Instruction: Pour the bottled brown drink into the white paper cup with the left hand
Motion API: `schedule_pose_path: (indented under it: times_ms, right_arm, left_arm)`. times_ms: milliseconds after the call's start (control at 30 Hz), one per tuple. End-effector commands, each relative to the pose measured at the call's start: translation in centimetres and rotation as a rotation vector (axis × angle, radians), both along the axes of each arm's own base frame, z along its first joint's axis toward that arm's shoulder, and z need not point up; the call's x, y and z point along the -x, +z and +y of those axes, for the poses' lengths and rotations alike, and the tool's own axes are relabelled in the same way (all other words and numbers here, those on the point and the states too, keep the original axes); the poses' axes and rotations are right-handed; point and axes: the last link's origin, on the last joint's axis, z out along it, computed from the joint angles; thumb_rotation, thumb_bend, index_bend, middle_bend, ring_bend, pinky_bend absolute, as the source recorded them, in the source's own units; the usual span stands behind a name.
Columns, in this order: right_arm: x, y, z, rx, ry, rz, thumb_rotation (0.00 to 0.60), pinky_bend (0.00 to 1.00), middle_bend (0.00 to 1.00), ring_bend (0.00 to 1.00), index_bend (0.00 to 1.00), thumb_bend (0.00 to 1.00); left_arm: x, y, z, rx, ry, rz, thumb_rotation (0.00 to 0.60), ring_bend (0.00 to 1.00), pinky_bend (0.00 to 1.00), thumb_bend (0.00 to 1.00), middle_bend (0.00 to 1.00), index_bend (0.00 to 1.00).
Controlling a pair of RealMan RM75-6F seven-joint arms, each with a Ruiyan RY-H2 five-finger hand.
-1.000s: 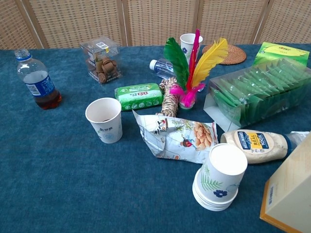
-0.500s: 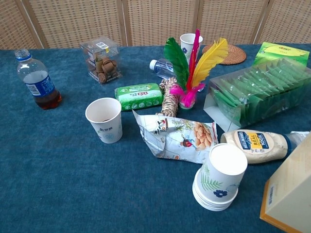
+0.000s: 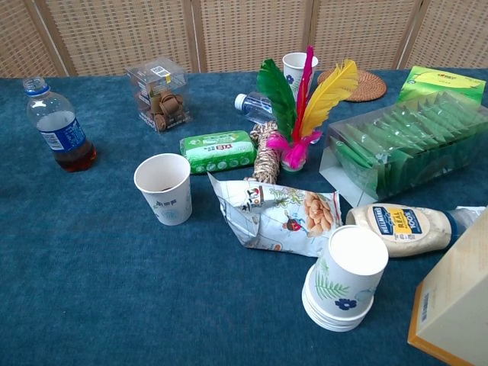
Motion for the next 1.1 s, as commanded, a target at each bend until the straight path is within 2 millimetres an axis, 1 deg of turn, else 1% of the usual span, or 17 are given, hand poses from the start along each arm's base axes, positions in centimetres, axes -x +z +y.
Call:
schedule_pose_path:
  times_ms: [33, 333, 867, 1100]
  right_arm:
    - [0.0, 0.0, 0.0, -0.004, 0.001, 0.0, 0.6, 0.0, 0.0, 0.0, 0.0, 0.0]
    - [0.0, -0.1, 0.1, -0.01, 0.005, -0.001, 0.6, 0.0, 0.0, 0.0, 0.0, 0.0]
    - [0.1, -0.1, -0.1, -0.015, -0.001, -0.006, 0.6, 0.0, 0.0, 0.0, 0.0, 0.0]
    - [0.2, 0.0, -0.1, -0.014, -0.005, -0.012, 0.6, 0.0, 0.0, 0.0, 0.0, 0.0]
  left_arm:
    - [-0.5, -0.7, 0.6, 0.011, -0.007, 0.005, 0.6, 0.0, 0.0, 0.18, 0.0, 0.0]
    - [-1.7, -2.7, 2.1, 0.024, -0.014, 0.003, 0.6, 0.0, 0.0, 0.18, 0.0, 0.0]
    - [-4.4, -5.1, 4.4, 0.053, -0.056, -0.016, 0.6, 0.0, 0.0, 0.18, 0.0, 0.0]
    - [-5.4, -6.1, 5.0, 0.075, -0.073, -0.013, 0.6, 0.0, 0.0, 0.18, 0.0, 0.0]
